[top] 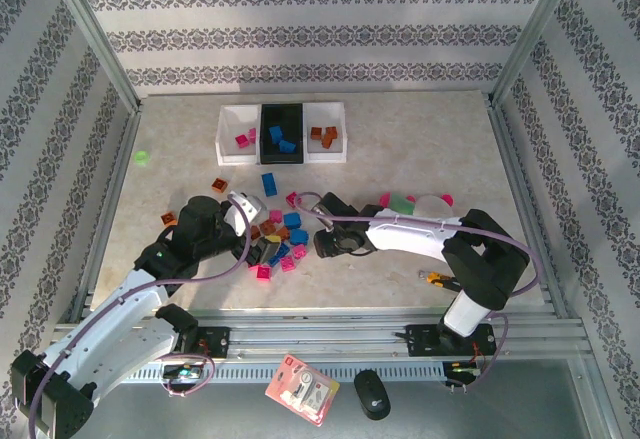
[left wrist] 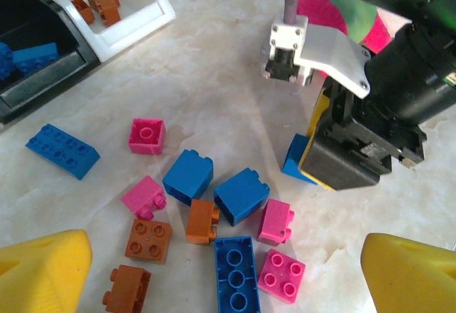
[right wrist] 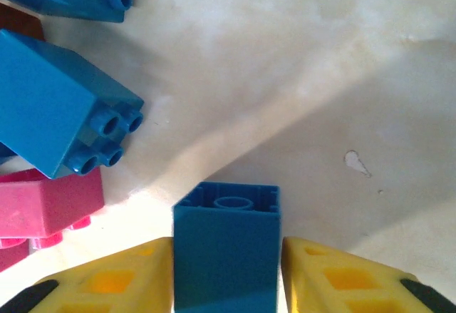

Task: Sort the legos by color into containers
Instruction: Pick up the lego from the bottom-center of the table, then place the lego in the container.

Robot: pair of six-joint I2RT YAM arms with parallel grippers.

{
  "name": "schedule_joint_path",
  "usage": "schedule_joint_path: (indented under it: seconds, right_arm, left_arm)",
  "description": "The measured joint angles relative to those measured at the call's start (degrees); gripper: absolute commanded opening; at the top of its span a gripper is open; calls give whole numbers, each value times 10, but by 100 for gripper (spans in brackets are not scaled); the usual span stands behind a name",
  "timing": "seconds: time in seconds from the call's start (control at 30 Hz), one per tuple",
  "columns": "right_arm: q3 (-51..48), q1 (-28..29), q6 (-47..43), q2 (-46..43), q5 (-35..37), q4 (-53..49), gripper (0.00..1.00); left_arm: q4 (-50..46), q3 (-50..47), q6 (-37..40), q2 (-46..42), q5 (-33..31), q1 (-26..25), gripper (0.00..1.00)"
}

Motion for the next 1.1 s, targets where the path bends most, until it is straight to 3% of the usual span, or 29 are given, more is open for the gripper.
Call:
schedule_joint_path:
  seconds: [0.1,0.33,0.57,1.1]
  right_arm:
    - [2,-6,0,-2,0,-2,31]
    - [23,-21,-7,-20,2,-29,30]
    - [126,-42,-44,-10,13,-12,30]
    - [501,-103,-92,312,41,122,33]
  left_arm:
    - [0,-6,0,0,1,0,99]
    - [2,-17,-1,0,3,0,100]
    - [43,-43,-30,0,-2,0,99]
    - [106,-86,-98,-13,-46,0,99]
